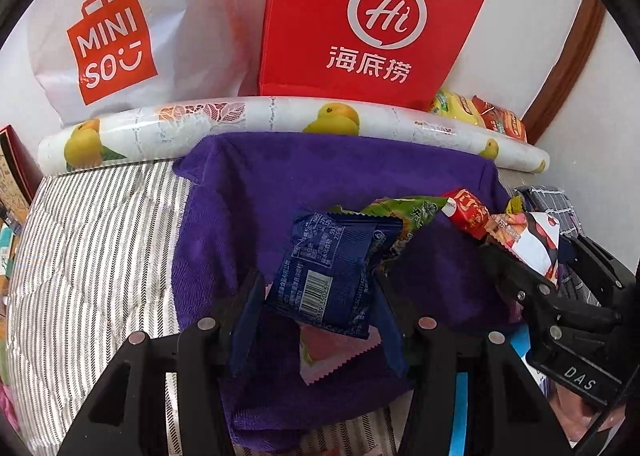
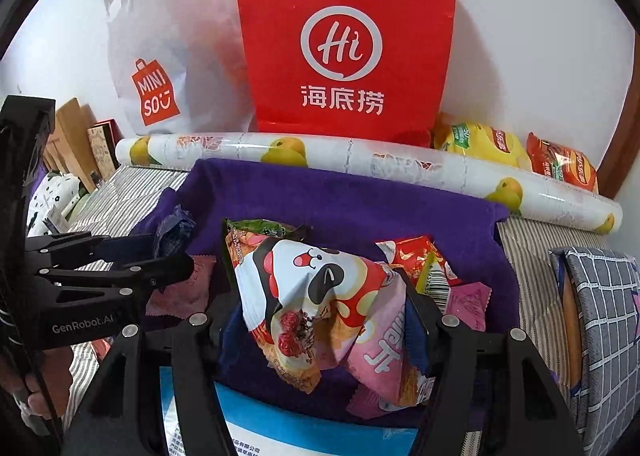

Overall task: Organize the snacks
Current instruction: 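Open the right tool to drop the panda bag while the left tool drops the blue packet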

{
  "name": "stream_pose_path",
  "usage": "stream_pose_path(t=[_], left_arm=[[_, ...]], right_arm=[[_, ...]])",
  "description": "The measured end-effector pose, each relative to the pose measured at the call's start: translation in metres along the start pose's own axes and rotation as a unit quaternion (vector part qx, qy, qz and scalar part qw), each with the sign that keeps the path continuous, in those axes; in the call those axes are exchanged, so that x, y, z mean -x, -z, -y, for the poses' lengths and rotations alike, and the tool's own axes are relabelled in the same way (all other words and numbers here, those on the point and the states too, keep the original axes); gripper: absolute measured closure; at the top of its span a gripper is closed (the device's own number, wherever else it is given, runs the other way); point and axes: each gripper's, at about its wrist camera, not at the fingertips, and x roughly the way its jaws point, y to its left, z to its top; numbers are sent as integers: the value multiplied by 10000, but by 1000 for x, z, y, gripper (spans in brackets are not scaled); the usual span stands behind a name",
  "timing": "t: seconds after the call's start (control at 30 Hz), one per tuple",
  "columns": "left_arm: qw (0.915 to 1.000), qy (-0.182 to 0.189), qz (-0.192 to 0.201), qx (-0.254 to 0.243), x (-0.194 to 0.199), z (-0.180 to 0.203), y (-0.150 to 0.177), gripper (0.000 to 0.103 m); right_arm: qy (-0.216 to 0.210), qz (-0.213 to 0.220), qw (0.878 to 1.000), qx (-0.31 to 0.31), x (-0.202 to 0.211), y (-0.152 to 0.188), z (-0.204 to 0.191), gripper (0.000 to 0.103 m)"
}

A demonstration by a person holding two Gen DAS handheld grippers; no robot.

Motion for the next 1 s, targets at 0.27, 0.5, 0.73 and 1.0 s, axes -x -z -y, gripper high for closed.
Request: stream_pose_path(t=[0.27, 0.5, 0.73, 1.0], left_arm=[[10000, -13, 3, 50, -2, -2, 1, 50], [9999, 74, 96, 114, -2, -3, 1, 50], [9997, 113, 145, 154, 1, -1, 0, 31], [9990, 240, 359, 142, 13, 0, -2, 24]], right_arm=[[-119, 56, 9993, -352, 2, 0, 12, 31], [-152, 100, 9992, -348, 4, 0, 10, 25], [-203, 166, 9989, -388, 7, 1, 11, 25], [-194, 227, 9990, -330, 9, 1, 10, 25]])
